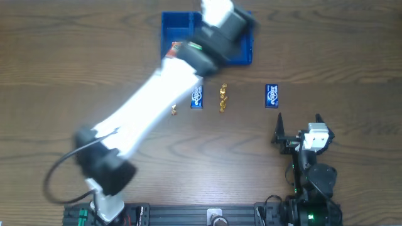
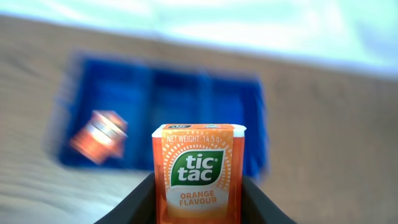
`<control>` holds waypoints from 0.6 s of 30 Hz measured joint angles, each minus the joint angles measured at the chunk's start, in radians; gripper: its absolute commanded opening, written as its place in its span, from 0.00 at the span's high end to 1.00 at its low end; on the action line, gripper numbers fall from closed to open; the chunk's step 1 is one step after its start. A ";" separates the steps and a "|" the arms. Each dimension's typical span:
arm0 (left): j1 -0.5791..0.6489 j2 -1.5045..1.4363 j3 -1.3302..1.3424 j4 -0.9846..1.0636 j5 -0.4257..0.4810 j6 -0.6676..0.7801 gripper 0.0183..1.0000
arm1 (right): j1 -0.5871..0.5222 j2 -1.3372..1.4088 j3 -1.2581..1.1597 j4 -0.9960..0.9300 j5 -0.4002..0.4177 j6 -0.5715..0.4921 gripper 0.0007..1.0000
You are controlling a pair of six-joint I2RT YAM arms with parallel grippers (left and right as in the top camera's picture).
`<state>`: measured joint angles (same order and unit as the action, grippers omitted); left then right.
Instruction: Sort Candies Into Trays
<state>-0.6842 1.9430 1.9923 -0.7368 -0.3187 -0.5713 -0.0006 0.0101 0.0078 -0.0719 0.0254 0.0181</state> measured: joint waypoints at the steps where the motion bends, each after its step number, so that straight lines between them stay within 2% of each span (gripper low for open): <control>1: 0.063 -0.030 0.008 0.001 -0.001 0.029 0.68 | 0.000 0.000 0.000 0.000 0.000 0.000 0.00; 3: 0.163 -0.039 0.010 -0.002 0.014 0.080 0.68 | 0.000 0.000 0.000 0.000 0.000 0.000 0.00; 8: 0.275 0.071 0.003 -0.004 0.104 0.176 0.68 | 0.000 0.000 0.000 0.000 0.000 0.000 0.00; 18: 0.313 0.227 -0.007 -0.010 0.209 0.244 0.67 | 0.000 0.000 0.000 0.000 0.000 0.000 0.00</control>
<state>-0.3710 2.1696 1.9854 -0.7467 -0.1093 -0.3271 -0.0006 0.0101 0.0078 -0.0719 0.0254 0.0181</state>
